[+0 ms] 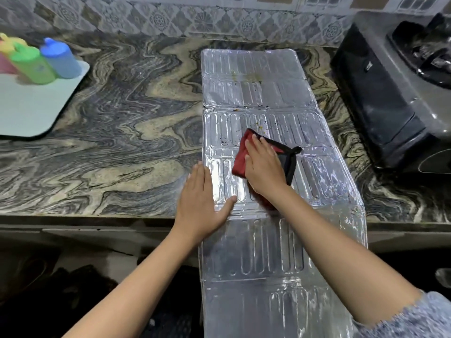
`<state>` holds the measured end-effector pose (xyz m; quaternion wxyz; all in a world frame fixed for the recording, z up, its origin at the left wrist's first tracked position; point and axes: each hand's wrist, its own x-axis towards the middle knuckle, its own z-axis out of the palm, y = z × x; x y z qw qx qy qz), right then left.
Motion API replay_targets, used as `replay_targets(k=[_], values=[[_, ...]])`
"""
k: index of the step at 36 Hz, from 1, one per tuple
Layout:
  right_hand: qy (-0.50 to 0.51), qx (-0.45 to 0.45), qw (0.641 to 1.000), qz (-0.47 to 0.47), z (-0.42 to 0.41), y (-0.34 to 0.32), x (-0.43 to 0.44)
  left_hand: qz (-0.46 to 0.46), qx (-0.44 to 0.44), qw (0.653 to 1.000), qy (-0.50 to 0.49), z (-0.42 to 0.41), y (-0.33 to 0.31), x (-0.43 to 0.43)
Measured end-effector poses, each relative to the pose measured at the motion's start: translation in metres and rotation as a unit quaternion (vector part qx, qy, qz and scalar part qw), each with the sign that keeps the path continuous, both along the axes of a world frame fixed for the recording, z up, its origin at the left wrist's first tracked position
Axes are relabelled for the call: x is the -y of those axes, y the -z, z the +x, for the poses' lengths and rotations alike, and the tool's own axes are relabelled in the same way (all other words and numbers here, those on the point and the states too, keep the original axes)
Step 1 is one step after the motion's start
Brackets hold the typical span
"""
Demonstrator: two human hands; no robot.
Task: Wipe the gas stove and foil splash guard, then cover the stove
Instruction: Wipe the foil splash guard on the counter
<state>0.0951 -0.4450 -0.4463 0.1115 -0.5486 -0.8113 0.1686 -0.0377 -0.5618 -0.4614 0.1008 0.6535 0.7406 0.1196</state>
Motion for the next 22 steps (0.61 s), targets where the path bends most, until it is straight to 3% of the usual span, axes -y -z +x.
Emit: replay_targets(k=[10, 22], values=[[-0.075, 0.007, 0.997, 0.006, -0.055, 0.001, 0.011, 0.007, 0.002, 1.000, -0.008, 0.003, 0.002, 0.013], [-0.052, 0.018, 0.998, -0.014, -0.047, -0.006, -0.017, 0.013, 0.003, 1.000, -0.004, 0.005, 0.005, 0.022]])
